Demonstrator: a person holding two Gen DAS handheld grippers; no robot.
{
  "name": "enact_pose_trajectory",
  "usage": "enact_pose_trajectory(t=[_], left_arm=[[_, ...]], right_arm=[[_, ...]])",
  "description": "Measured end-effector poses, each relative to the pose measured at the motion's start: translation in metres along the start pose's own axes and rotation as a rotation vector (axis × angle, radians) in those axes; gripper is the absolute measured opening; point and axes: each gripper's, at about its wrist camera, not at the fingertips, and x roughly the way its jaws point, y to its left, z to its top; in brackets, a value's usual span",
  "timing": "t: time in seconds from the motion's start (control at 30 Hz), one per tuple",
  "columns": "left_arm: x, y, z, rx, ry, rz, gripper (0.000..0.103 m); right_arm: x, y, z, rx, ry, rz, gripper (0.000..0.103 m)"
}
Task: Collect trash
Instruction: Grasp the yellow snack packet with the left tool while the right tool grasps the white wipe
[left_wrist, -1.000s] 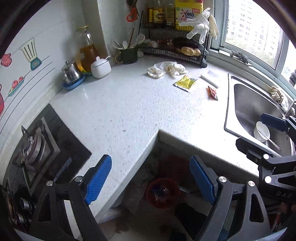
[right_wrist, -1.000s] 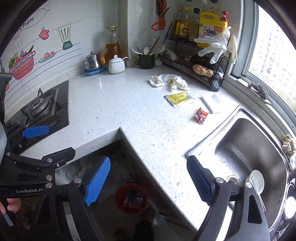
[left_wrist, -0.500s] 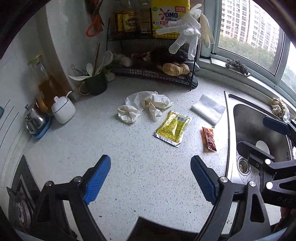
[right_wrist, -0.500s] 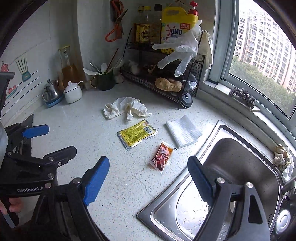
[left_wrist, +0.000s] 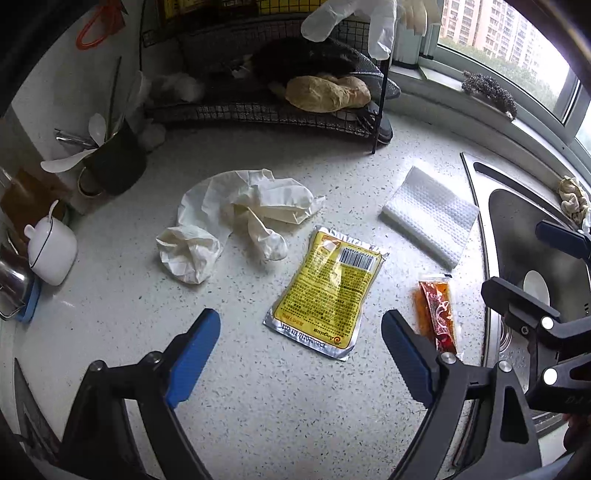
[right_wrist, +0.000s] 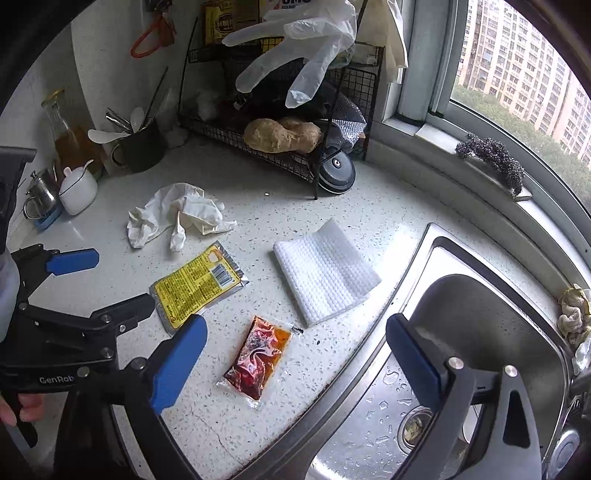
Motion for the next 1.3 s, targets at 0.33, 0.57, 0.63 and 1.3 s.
enact_pose_trajectory(t=[0.33,0.57,0.63,1.3], left_arm=[[0.051,-0.010,0.013,0.040,0.101,-0.058,0.088],[0.068,-0.018,0.021,0.063,0.129,-0.083,0.088],[0.071,-0.020,0.026,0.070,0.124,-0.090,0.088],[0.070,-0.024,0.040,-0.014,0.122,-0.083,0.047]], right_arm=[[0.031,-0.022,0.000,0.016,0.064,0.014,0.097],[0.039,-0.033,0.004,0.022,0.073,0.017,0.097],[0.041,-0.037,0.004,0.024,0.073,0.021,0.097],[0.054,-0.043,0.027,-0.014,0.064,0.076,0.097]])
